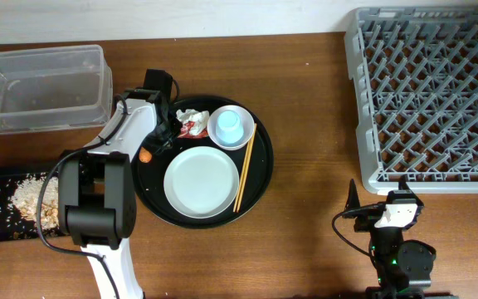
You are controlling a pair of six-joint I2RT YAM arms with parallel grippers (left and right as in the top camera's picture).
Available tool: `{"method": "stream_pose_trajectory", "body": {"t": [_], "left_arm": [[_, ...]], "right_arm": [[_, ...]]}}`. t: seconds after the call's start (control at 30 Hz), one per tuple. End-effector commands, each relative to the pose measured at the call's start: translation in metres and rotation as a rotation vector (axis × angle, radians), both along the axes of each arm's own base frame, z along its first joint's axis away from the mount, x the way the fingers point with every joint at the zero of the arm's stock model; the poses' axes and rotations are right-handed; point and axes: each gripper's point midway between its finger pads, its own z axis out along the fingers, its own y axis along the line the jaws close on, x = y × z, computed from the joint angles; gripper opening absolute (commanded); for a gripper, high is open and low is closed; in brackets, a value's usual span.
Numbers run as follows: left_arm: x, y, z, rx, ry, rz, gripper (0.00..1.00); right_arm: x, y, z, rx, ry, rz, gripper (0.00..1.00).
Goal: Sort waste into correct bins and load items into the dishwasher rack
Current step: 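Move the left gripper down and grasp the brown food scrap, then carry the scrap to the black flat tray and release it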
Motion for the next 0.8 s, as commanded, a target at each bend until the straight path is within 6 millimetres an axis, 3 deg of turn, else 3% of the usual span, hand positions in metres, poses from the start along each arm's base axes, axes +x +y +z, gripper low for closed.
{"method": "stream_pose_trajectory", "body": {"t": [0.0, 0.5, 0.63, 0.77], "left_arm": [[-0.006, 0.002, -0.006, 0.021, 0.024, 0.004, 0.37], [-0.017, 0.003, -0.001, 0.027, 0.066, 0.002, 0.32], [-0.020, 0.003, 0.014, 0.022, 0.055, 0.002, 0.32], [-0.019, 0.003, 0.046, 0.013, -0.008, 0.002, 0.32]], "right_arm": [[0.000, 0.000, -0.003, -0.007, 0.002, -0.001, 0.98], [0.000, 0.000, -0.003, -0.007, 0.002, -0.001, 0.98], [0.000, 0.000, -0.003, -0.007, 0.002, -0.001, 0.98], [0.000, 0.000, -0.003, -0.007, 0.002, -0.001, 0.98]]}}
